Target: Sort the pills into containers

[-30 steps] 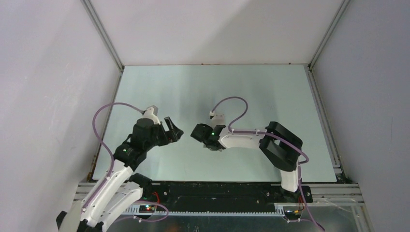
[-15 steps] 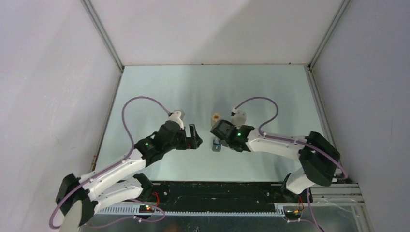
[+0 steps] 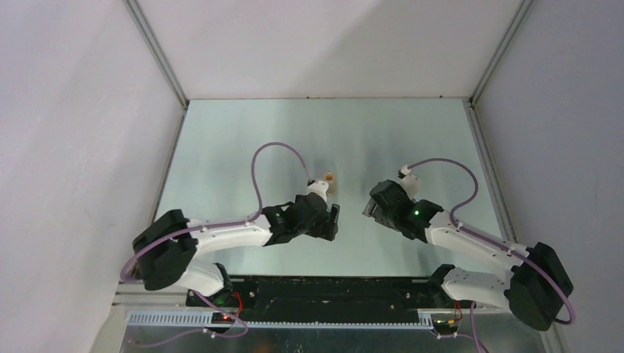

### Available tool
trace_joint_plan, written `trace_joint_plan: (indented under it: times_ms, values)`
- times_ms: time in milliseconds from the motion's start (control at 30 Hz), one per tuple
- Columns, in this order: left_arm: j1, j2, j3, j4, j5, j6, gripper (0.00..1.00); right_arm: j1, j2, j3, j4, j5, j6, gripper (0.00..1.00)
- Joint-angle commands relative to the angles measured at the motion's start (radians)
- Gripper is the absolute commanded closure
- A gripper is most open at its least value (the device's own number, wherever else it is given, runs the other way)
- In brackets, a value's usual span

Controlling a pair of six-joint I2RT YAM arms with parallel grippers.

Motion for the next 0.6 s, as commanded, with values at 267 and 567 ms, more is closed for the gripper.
trace_joint_plan:
  times_ms: [267, 567]
  values:
    - [-0.046, 0.191, 0.147, 0.015, -0.074, 0.014, 0.24, -0.105, -0.071, -0.090, 0.054, -0.093, -0.078, 0.30]
    - [-0.054, 0.286, 0.214, -0.033, -0.132, 0.051, 0.51, -0.132, -0.065, -0.107, 0.079, -0.125, -0.092, 0.30]
